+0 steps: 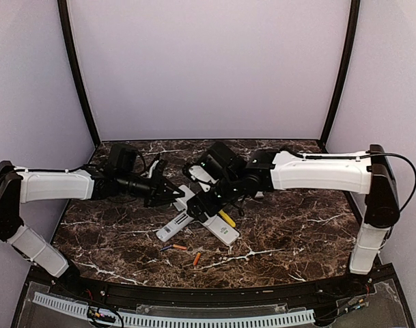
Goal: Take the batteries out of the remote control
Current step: Pass from the right arm to the left, then remove the battery cover from the remote control, then place the battery cover at the center of the board, then place the remote control without the battery cover at the center of the board.
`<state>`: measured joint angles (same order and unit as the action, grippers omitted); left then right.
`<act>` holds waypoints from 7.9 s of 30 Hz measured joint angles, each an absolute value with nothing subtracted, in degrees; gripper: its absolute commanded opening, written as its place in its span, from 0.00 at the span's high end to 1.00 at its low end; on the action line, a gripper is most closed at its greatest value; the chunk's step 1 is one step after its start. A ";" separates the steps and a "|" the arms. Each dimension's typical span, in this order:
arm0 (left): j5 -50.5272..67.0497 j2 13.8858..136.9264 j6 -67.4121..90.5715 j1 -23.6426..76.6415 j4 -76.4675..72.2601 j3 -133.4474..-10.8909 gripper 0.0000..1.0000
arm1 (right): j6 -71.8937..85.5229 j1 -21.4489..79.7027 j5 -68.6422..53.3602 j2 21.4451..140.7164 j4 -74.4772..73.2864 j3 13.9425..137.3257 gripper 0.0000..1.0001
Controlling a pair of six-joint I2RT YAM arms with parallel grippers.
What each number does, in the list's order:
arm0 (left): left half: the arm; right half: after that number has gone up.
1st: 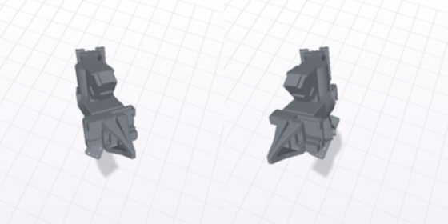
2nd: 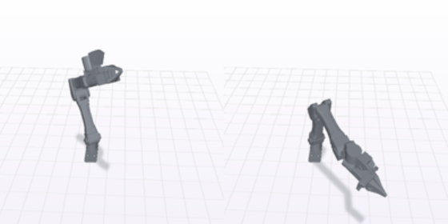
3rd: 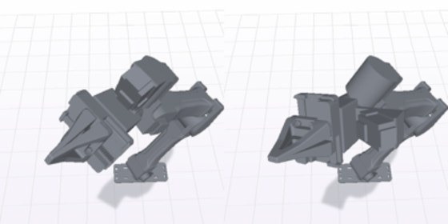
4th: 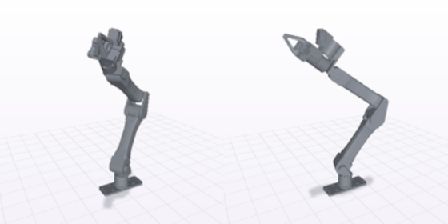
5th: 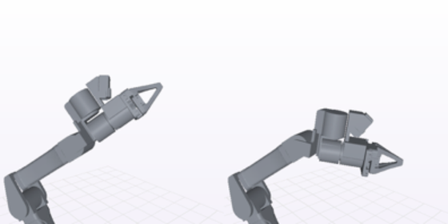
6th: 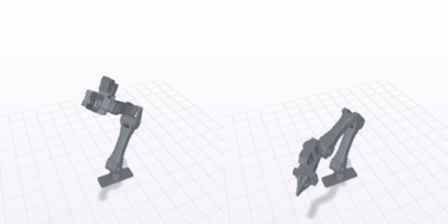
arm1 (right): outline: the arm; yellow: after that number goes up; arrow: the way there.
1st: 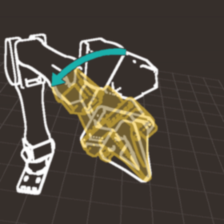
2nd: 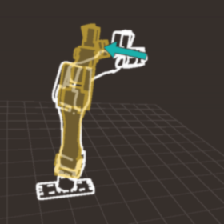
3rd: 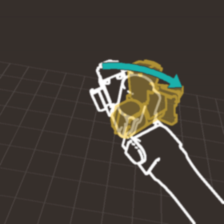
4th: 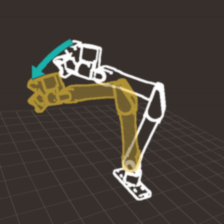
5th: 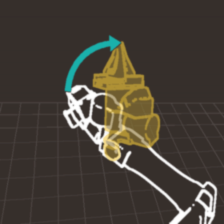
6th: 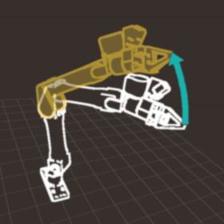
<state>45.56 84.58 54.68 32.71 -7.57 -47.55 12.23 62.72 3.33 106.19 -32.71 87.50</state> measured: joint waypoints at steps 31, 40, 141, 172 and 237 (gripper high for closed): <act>42.76 65.54 58.13 24.51 -21.61 -40.93 1.00 | 52.12 57.80 -5.13 87.48 -0.69 67.16 0.31; 43.94 65.21 58.72 24.51 -23.97 -39.77 1.00 | 52.77 57.80 -9.26 90.98 2.00 67.77 0.41; 40.40 72.86 20.86 16.25 17.30 -58.81 1.00 | 43.27 41.69 9.87 89.49 -36.58 69.32 1.00; 28.69 69.32 16.69 16.25 17.54 -55.75 1.00 | 39.35 37.78 20.01 109.78 -50.11 76.60 0.73; 33.85 91.02 47.20 48.93 -10.63 -42.94 0.92 | 38.39 34.54 -1.19 78.70 -24.69 55.70 0.26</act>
